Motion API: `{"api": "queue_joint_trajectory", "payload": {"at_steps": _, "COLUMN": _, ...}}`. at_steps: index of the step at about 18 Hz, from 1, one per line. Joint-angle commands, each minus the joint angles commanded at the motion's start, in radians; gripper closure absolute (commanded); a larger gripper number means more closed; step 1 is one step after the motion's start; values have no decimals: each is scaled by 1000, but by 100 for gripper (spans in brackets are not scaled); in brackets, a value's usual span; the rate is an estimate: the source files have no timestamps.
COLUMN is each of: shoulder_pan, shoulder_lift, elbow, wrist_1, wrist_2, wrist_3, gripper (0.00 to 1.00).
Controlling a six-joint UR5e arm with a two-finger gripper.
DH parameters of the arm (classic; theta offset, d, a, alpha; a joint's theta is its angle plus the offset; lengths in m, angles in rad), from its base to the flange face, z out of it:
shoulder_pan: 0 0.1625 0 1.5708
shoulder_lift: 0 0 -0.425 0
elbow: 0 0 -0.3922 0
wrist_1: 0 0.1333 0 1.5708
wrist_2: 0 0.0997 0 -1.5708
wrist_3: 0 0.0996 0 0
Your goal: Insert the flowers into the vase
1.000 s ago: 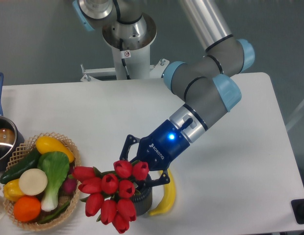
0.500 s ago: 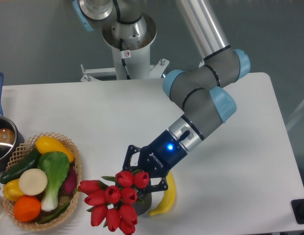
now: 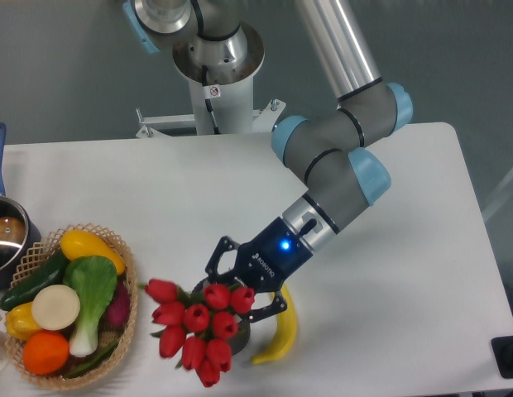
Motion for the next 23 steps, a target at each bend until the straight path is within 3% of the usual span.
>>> {"api": "queue_joint_trajectory", "payload": {"at_steps": 10, "shoulder_pan": 67, "shoulder_lift": 51, "elbow": -37, "wrist_1": -2, "wrist_2": 9, "wrist_3": 0, "gripper": 0}}
{"api": "queue_joint_trajectory", "payload": {"at_steps": 15, "shoulder_pan": 104, "shoulder_lift": 66, "elbow": -48, "wrist_1": -2, "wrist_2": 72, "wrist_3": 0, "gripper": 0}}
{"api": "queue_joint_trajectory", "payload": {"at_steps": 23, "shoulder_pan": 259, "shoulder_lift": 91, "elbow": -8, "wrist_1": 2, "wrist_2": 119, "wrist_3": 5, "gripper": 0}}
